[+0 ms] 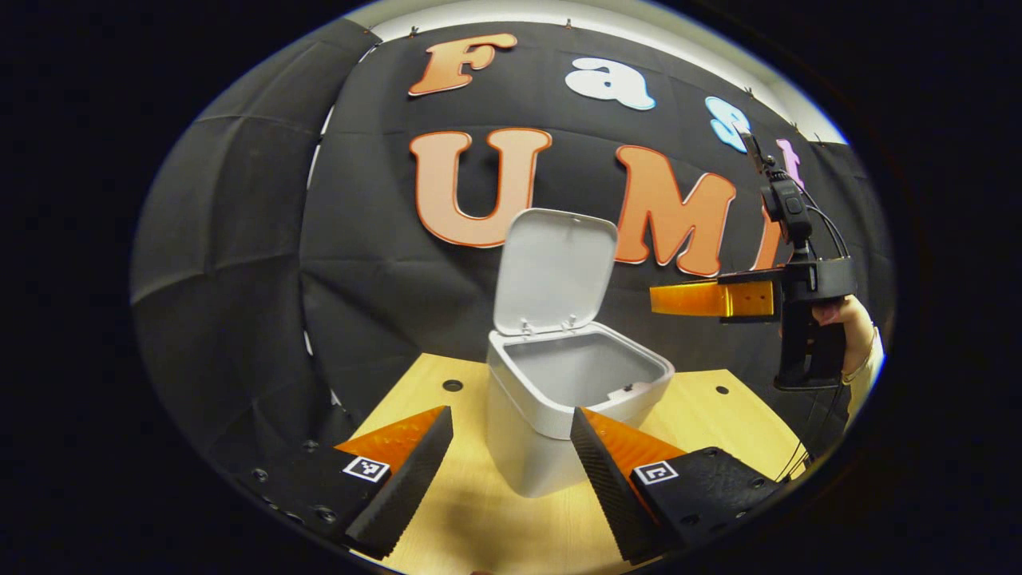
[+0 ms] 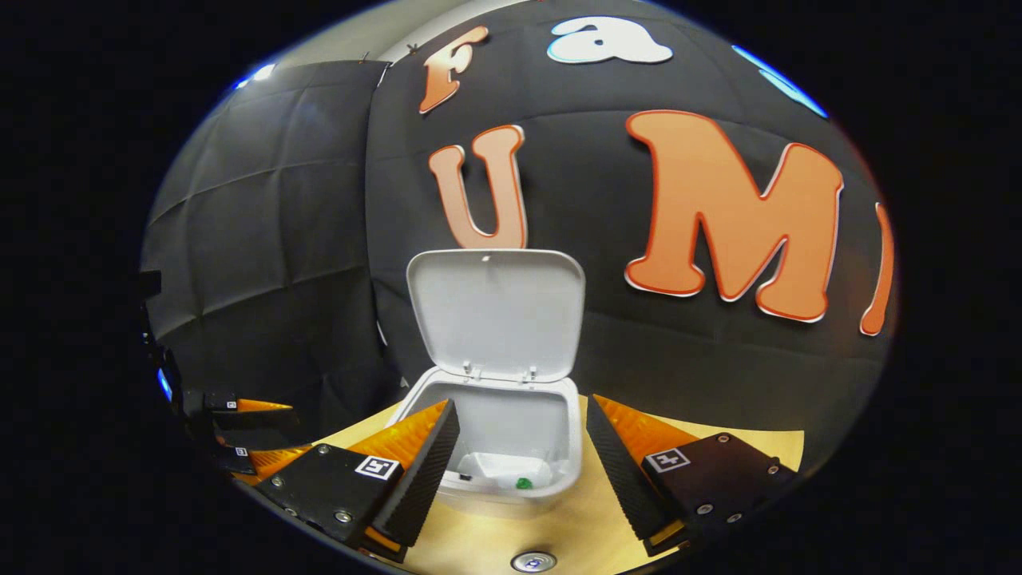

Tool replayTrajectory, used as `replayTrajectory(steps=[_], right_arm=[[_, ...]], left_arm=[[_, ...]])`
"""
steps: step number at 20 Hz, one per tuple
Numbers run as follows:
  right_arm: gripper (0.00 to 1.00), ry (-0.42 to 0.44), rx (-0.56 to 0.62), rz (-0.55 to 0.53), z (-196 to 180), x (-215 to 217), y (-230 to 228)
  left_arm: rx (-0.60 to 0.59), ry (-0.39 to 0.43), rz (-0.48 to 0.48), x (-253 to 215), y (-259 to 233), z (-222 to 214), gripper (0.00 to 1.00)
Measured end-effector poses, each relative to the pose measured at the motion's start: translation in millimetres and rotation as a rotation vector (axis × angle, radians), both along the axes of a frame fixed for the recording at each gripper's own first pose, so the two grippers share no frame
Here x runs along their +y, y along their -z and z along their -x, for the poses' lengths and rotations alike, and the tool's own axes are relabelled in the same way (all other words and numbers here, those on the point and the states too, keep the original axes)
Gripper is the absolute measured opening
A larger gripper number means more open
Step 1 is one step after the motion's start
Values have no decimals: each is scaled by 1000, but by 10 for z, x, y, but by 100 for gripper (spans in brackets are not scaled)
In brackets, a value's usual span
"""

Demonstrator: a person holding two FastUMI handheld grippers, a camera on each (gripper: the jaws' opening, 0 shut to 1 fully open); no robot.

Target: Press the lid of the desktop garbage bin to open it, pick up the crumpled paper on the desktop and throw it into the bin, then pick up the pop can on the desktop and drop it into the bin, and finally close the garbage bin lid.

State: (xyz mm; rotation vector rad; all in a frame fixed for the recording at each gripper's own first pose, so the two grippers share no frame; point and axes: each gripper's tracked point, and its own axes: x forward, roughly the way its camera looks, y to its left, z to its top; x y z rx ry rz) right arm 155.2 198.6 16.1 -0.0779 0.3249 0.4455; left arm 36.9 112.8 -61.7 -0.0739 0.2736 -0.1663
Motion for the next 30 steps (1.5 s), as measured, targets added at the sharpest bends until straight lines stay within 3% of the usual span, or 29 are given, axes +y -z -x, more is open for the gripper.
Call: replayTrajectory(steps=[9,12,13,20,30], right_arm=[[96,185,15,-22,314,-1133,25],[100,236,25,-6,453,-1476,93],[96,250,31,-6,488,-1562,118],[96,352,83,-18,757,-2163,326],[96,436,145,-28,980,-2746,580]], left_arm=[[38,244,-31,-1120,463,1,95],[66,307,-42,-1477,631,15,95],[81,330,-41,-1592,691,31,95],[229,456,-115,-2257,1345,104,95],[367,506,-187,-2671,2133,111,97]])
